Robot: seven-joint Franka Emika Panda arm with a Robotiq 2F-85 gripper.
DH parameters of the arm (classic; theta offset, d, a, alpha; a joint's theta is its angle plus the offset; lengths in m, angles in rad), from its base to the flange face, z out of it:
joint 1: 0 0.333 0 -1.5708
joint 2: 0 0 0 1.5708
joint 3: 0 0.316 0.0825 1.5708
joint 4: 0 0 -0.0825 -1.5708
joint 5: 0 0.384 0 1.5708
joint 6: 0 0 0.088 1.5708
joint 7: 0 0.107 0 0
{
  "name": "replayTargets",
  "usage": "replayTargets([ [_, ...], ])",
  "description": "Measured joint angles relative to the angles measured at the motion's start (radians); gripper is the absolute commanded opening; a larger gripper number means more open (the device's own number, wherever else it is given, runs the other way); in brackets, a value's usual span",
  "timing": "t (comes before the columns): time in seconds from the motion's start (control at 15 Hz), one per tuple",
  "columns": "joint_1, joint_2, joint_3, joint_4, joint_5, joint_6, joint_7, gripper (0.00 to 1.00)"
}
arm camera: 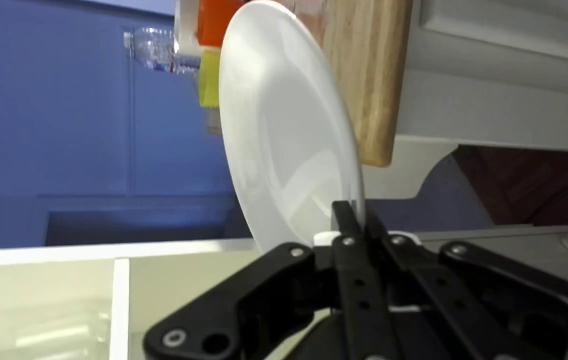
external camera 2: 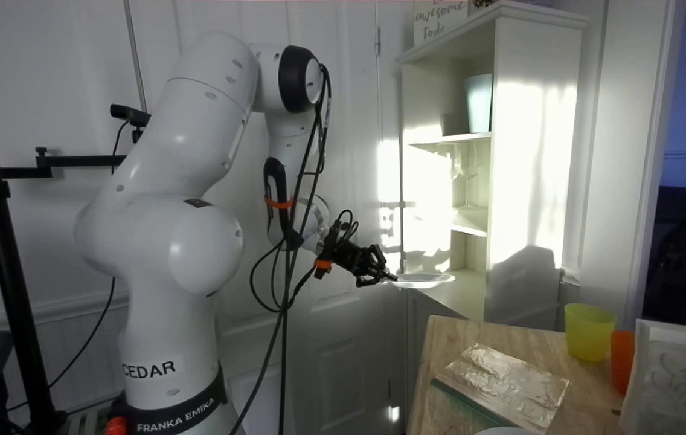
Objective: Move the plate on the left to the cupboard bottom shelf
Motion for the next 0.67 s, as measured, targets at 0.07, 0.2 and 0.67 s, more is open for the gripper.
replayTargets([
  [0.07,0.008,0.016,0.012,0.009,-0.020,0.011,-0.011,0.04],
  [0.2,0.019,0.037,0.027,0.026,-0.037,0.020,-0.021,0.04],
  [0.67,0.018,0.043,0.027,0.034,-0.041,0.020,-0.032,0.04],
])
